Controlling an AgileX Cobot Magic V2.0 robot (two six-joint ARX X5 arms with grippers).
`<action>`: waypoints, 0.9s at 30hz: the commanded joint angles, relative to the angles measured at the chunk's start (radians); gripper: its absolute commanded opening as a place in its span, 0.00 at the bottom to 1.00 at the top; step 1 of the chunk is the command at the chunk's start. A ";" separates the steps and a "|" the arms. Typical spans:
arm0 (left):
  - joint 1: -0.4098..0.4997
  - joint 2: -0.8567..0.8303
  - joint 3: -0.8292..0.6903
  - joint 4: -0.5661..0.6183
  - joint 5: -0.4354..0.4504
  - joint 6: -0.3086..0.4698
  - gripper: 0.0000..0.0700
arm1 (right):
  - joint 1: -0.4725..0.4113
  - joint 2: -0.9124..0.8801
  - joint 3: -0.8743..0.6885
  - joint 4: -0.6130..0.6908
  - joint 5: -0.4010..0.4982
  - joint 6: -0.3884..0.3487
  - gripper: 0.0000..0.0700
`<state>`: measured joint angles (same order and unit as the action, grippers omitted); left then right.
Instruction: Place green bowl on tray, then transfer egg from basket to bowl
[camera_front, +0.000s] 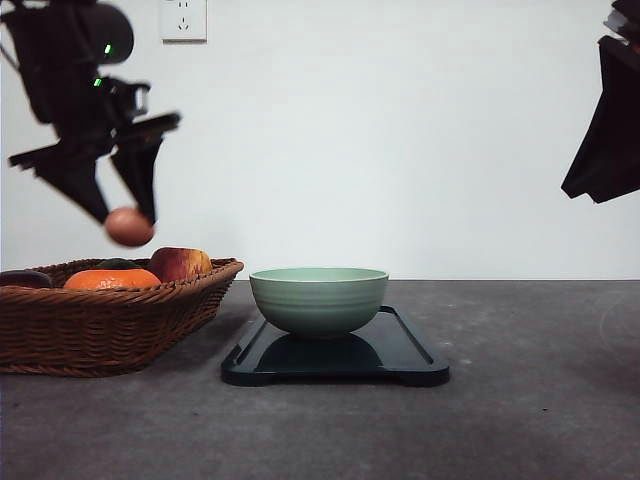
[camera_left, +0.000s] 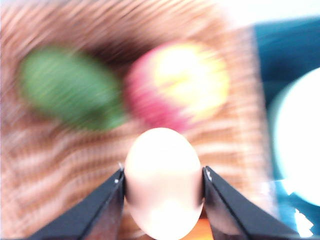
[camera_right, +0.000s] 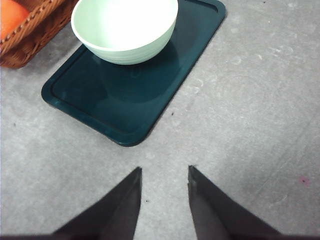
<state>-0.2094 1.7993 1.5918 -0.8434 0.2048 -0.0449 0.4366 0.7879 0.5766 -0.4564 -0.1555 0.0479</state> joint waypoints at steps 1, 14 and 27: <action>-0.024 -0.002 0.036 0.020 0.018 0.023 0.32 | 0.005 0.008 0.003 0.011 0.003 -0.011 0.26; -0.239 0.002 0.038 0.186 0.048 0.094 0.32 | 0.005 0.008 0.003 0.011 0.003 -0.027 0.26; -0.344 0.078 0.038 0.290 -0.011 0.135 0.32 | 0.005 0.008 0.003 0.011 0.000 -0.030 0.26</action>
<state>-0.5449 1.8491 1.6104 -0.5617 0.1967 0.0788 0.4366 0.7879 0.5766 -0.4564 -0.1558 0.0280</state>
